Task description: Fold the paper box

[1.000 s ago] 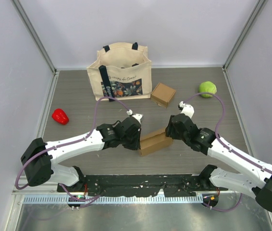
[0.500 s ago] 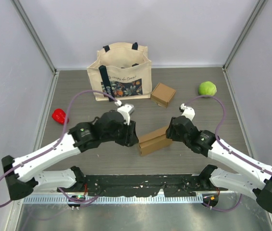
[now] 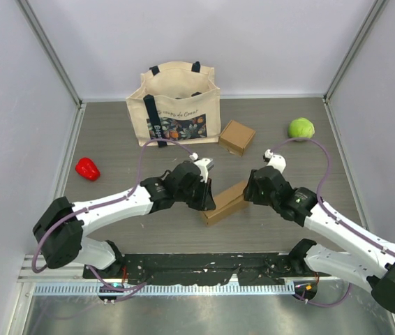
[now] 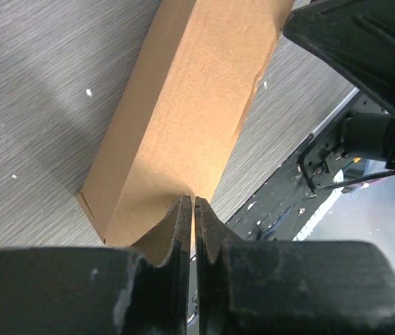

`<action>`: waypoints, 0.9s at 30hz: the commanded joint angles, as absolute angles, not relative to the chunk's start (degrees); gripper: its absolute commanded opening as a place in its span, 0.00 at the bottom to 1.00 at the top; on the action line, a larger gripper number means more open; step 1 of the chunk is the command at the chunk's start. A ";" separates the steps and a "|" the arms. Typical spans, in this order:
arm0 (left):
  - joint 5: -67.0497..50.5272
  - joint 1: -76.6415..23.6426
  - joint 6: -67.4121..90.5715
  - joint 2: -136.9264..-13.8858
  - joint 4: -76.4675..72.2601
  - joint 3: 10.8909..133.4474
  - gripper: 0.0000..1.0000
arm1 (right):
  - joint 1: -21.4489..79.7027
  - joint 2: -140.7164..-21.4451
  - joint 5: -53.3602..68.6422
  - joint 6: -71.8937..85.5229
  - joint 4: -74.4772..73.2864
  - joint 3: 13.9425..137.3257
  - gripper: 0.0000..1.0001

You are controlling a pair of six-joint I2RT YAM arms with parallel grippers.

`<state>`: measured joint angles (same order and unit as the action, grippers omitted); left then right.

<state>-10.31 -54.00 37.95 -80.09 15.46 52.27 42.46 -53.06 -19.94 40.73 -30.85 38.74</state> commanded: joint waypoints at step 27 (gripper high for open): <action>-14.24 -54.40 42.62 -73.65 4.66 39.93 0.17 | 8.44 -55.90 34.98 35.33 -4.92 30.49 0.07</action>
<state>-12.95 -54.26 41.32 -73.65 6.79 45.36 8.51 -58.19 33.23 35.59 -4.03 26.79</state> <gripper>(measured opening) 0.196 0.071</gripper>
